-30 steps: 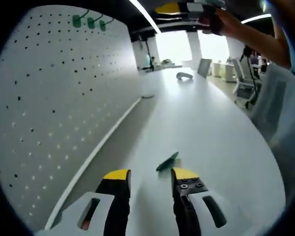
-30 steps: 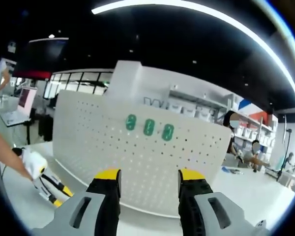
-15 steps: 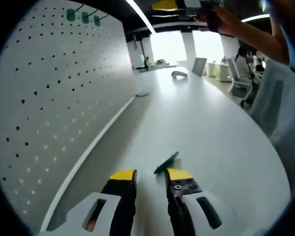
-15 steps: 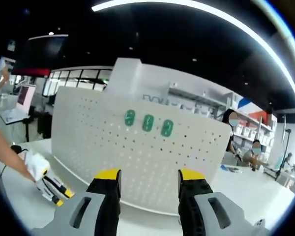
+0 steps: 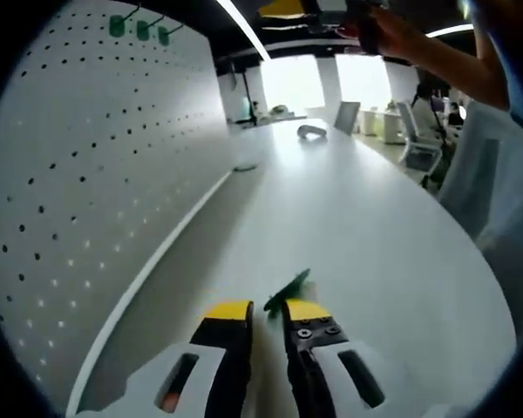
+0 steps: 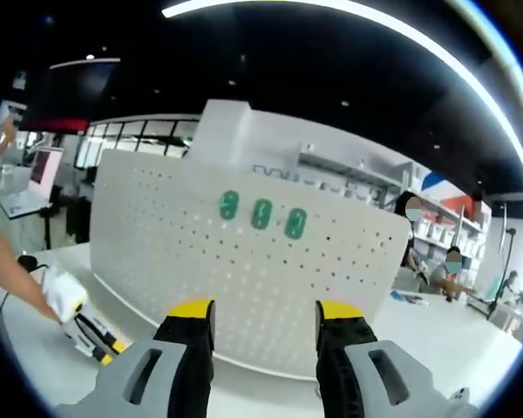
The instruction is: Insert the hook assembly into the mounting plate slot until the hook locks in place.
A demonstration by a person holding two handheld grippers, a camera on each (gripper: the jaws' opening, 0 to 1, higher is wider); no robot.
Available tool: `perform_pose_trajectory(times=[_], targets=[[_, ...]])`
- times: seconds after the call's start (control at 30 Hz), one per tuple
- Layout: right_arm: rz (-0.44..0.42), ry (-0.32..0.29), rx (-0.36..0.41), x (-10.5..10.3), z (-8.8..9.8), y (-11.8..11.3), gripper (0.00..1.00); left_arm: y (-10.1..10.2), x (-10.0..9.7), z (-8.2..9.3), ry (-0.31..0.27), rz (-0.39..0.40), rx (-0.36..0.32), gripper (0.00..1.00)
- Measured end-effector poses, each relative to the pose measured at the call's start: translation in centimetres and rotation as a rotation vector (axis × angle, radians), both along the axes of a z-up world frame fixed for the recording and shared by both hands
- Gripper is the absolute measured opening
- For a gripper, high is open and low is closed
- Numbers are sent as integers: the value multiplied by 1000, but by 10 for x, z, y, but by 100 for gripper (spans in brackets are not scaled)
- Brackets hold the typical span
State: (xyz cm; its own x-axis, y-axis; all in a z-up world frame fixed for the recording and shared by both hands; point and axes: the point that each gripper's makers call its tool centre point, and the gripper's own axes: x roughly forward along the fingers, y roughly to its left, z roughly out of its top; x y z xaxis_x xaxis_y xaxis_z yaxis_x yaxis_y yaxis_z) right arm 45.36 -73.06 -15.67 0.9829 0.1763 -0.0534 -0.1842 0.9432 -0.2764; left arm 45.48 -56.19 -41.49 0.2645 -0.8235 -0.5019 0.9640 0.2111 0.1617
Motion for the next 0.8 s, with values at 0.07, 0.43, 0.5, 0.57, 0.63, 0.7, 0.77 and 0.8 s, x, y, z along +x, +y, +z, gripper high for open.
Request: perform_pose_trajectory(times=[0.07, 0.43, 0.5, 0.57, 0.63, 0.7, 0.77, 0.8], targets=[[-1, 0, 0, -1, 0, -1, 46, -1, 0, 0, 1, -1, -1, 13], [1, 2, 4, -2, -1, -1, 46, -1, -5, -1, 3, -2, 7, 9], [2, 1, 3, -1, -1, 0, 46, 0, -6, -2, 3, -4, 12, 9], [3, 0, 5, -1, -1, 0, 46, 2, -7, -3, 4, -3, 15, 8], [4, 1, 5, -1, -1, 0, 46, 4, -9, -3, 9, -1, 12, 7], [5, 1, 6, -1, -1, 1, 46, 6, -11, -3, 13, -1, 11, 6], [6, 4, 7, 0, -2, 2, 46, 7, -12, -4, 16, -3, 9, 5], [7, 5, 7, 0, -3, 2, 46, 7, -13, -4, 16, -4, 8, 5]])
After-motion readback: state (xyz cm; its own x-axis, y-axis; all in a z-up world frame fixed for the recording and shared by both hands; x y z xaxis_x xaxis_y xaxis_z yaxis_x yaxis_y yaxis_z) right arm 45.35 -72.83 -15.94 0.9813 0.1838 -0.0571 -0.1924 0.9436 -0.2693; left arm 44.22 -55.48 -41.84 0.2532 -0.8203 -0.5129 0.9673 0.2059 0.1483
